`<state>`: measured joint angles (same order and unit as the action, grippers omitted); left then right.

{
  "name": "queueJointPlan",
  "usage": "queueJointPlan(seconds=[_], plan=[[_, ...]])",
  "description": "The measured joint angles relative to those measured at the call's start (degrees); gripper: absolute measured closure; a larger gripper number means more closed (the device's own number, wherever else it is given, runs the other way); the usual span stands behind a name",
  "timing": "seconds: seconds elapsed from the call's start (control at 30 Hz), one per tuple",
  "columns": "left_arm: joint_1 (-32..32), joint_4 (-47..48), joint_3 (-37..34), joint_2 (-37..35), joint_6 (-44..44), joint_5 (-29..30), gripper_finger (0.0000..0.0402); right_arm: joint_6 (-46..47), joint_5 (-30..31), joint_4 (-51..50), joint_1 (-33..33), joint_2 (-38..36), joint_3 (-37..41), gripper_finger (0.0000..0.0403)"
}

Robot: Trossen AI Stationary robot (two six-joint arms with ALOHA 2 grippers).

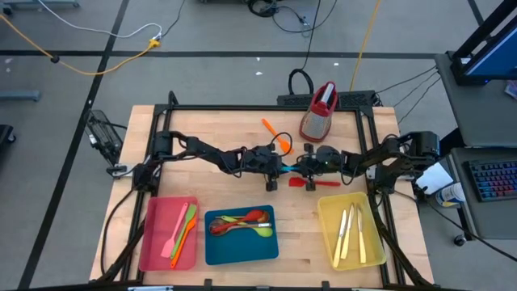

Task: Pick & Place Kitchen Items
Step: Put the blue spatula into the pink bin

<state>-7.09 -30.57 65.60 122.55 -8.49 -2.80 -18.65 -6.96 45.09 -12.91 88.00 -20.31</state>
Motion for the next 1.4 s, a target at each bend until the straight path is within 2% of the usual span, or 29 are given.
queueJointPlan(seconds=[0.43,0.7,1.0,1.23,1.4], plan=[[0.0,-0.8,0.0,0.2,2.3,-0.3,0.0314,-1.9,0.9,-5.2,0.3,0.0,-1.6,0.037],[0.0,-1.2,0.0,0.2,4.7,-0.3,0.0315,-7.4,1.0,-4.9,0.3,0.0,-1.6,0.0372],[-0.2,-0.9,-0.1,0.2,4.1,-1.1,0.0376,-7.6,0.7,-3.3,0.3,0.1,-1.4,0.0368],[-0.4,-0.9,-0.1,0.2,5.2,-1.8,0.037,-3.3,-1.7,-3.0,0.2,0.1,-1.4,0.0375],[-0.5,-0.8,-0.1,0.1,6.1,-1.7,0.0381,-1.5,-1.9,-2.8,0.2,0.1,-1.4,0.0348]])
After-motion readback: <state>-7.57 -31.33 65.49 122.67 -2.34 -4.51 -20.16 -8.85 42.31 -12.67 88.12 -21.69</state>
